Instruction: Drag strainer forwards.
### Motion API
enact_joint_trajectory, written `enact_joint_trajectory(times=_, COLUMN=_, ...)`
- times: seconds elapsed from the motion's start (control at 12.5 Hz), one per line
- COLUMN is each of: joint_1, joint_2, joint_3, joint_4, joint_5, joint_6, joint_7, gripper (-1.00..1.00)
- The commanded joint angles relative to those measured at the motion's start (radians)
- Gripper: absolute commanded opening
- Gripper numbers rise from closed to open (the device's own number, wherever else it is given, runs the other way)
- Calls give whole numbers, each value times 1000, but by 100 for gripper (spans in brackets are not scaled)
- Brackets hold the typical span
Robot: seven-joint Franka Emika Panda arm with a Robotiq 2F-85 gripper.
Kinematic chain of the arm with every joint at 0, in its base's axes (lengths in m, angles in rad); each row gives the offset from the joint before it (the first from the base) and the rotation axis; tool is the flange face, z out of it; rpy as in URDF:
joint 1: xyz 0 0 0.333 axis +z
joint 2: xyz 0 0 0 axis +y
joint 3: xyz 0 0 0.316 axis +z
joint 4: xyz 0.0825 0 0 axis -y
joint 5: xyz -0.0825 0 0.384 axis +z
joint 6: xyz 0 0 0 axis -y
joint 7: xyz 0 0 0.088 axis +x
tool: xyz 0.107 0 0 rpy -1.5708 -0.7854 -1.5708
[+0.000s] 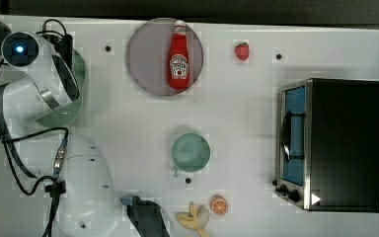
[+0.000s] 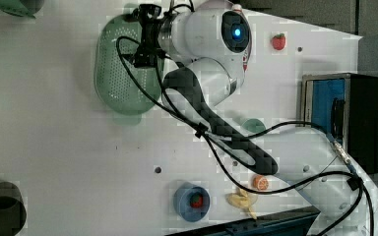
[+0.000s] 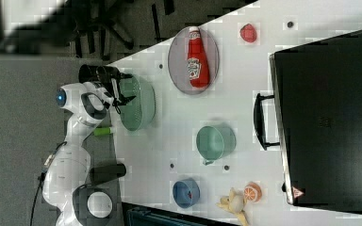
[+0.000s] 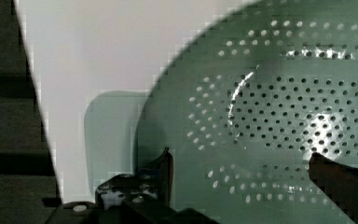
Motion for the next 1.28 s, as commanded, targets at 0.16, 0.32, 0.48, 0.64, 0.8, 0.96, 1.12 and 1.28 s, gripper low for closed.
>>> enact_joint_trajectory(times=0.16, joint_1=-21, joint_2=-99, joint_3=-25, joint_4=68, joint_5=2, joint_6=-12, joint_7=35, gripper=100)
enact_joint_trajectory(times=0.32, joint_1=-34, joint_2=-150, joint_3=-34, joint_4=63, joint_5=2, joint_6=-27, joint_7=-20, gripper=100)
enact_joint_trajectory(times=0.48, joint_1=-45, joint_2=-201, joint_3=-49, joint_4=35, joint_5=2, joint_6=-107, joint_7=-186, gripper=100)
enact_joint_trajectory(times=0.64, joint_1=-57, joint_2=-267, joint_3=-68, joint_4=-30, joint_5=2, joint_6=-235, joint_7=-362, gripper=100)
enact_joint_trajectory(times=0.8, joint_1=-74, joint_2=-355, joint_3=-96, joint_4=-106, joint_5=2, joint_6=-355, joint_7=-496, gripper=100)
enact_joint_trajectory(times=0.96, joint_1=-96, joint_2=-462, joint_3=-123, joint_4=-199, joint_5=2, joint_6=-456, joint_7=-635, gripper=100)
enact_joint_trajectory(times=1.12, joint_1=-119, joint_2=-582, joint_3=-152, joint_4=-305, joint_5=2, joint_6=-499, joint_7=-764, gripper=100)
enact_joint_trajectory(times=1.28, joint_1=-146, joint_2=-703, joint_3=-186, joint_4=-419, joint_5=3, joint_6=-502, joint_7=-890, gripper=100)
